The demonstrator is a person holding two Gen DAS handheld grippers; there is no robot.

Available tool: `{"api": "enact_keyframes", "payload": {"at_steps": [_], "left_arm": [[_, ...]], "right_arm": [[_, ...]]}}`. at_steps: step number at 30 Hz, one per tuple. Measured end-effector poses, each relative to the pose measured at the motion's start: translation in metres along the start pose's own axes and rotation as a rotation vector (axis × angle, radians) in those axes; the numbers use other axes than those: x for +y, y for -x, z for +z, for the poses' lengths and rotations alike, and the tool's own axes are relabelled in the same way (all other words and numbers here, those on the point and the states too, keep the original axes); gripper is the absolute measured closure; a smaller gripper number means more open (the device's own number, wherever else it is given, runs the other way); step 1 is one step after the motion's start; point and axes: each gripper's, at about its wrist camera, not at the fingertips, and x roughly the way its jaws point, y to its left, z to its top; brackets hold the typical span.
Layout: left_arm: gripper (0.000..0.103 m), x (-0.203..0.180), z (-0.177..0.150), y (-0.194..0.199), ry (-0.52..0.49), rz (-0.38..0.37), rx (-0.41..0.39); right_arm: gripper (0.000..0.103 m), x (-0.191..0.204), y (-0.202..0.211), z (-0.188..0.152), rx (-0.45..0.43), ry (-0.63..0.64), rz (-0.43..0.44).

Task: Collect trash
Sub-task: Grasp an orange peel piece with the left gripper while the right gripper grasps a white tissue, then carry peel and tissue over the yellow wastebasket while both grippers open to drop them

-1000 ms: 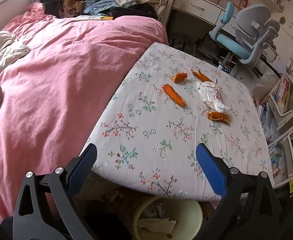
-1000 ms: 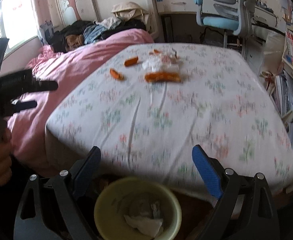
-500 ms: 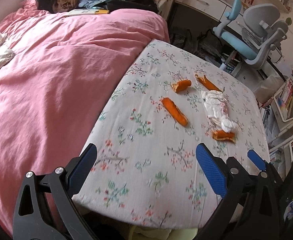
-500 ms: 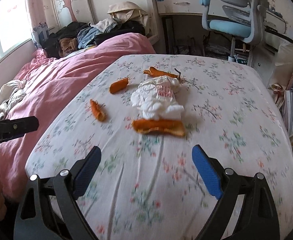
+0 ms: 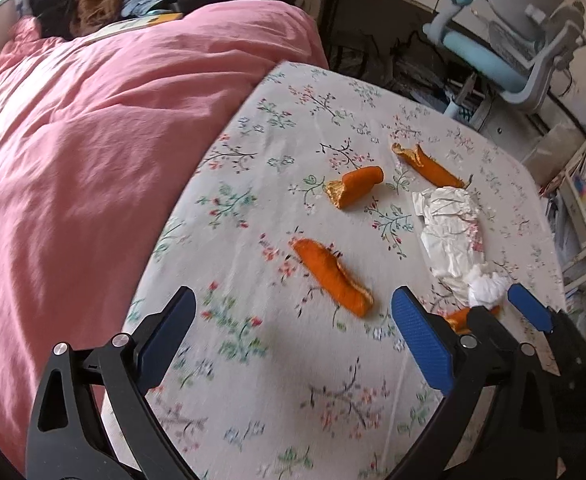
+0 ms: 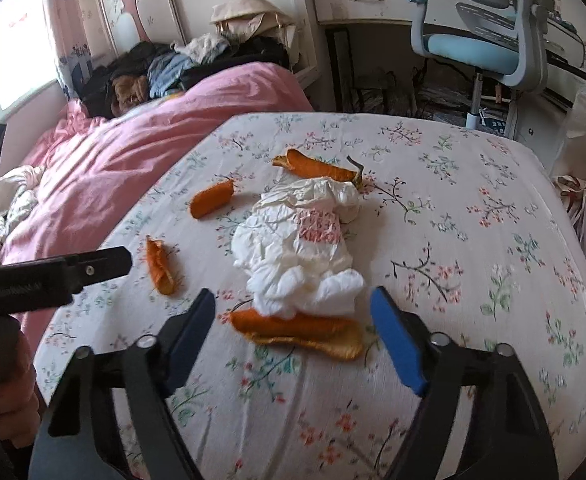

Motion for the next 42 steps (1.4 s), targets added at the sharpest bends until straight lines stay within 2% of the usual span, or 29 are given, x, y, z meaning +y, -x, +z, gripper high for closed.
{"api": "enact_keyframes", "payload": {"at_steps": [1,3,5,6,7,8,9,10,12,13,18,25,33,42], "left_arm": [[0.009,-0.003,0.002,-0.004,-0.007,0.006,0.003],[0.011,-0.007,0.004,-0.01,-0.017,0.014,0.004],[0.016,-0.01,0.006,-0.017,-0.024,0.015,0.014],[0.023,-0.01,0.006,-0.019,-0.024,0.013,0.019],[0.035,-0.011,0.006,-0.022,-0.026,0.005,0.026],[0.043,-0.012,0.006,-0.025,-0.029,-0.009,0.038],[0.051,-0.012,0.006,-0.026,-0.033,-0.014,0.037],[0.069,-0.013,0.005,-0.025,-0.043,-0.021,0.026],[0.083,-0.012,0.005,-0.025,-0.044,-0.088,0.041],[0.087,-0.013,0.004,-0.022,-0.05,-0.09,0.034],[0.09,-0.01,-0.001,-0.004,-0.059,-0.152,0.003],[0.09,-0.009,-0.015,0.035,-0.086,-0.222,-0.055],[0.09,-0.005,-0.044,0.07,-0.099,-0.259,-0.09],[0.09,-0.001,-0.101,0.101,-0.123,-0.285,-0.088]], "right_arm": [[0.04,-0.001,-0.003,0.002,0.007,0.003,0.002],[0.061,-0.002,-0.01,0.005,0.031,0.012,0.012],[0.067,-0.003,-0.01,0.005,0.036,0.012,0.025],[0.072,-0.004,-0.009,0.005,0.033,0.013,0.027],[0.074,-0.004,-0.007,0.005,0.027,0.014,0.029],[0.077,-0.005,-0.004,0.005,0.021,0.011,0.035],[0.084,-0.006,-0.001,0.005,0.014,0.004,0.044],[0.085,-0.007,0.0,0.006,0.009,-0.001,0.05],[0.087,-0.011,0.009,0.007,-0.017,-0.019,0.066],[0.087,-0.013,0.012,0.008,-0.025,-0.027,0.071],[0.087,-0.028,0.041,0.008,-0.079,-0.113,0.116],[0.087,-0.039,0.068,-0.004,-0.102,-0.201,0.183],[0.087,-0.023,0.095,-0.029,-0.105,-0.181,0.23],[0.087,0.006,0.123,-0.079,-0.056,-0.137,0.277]]}}
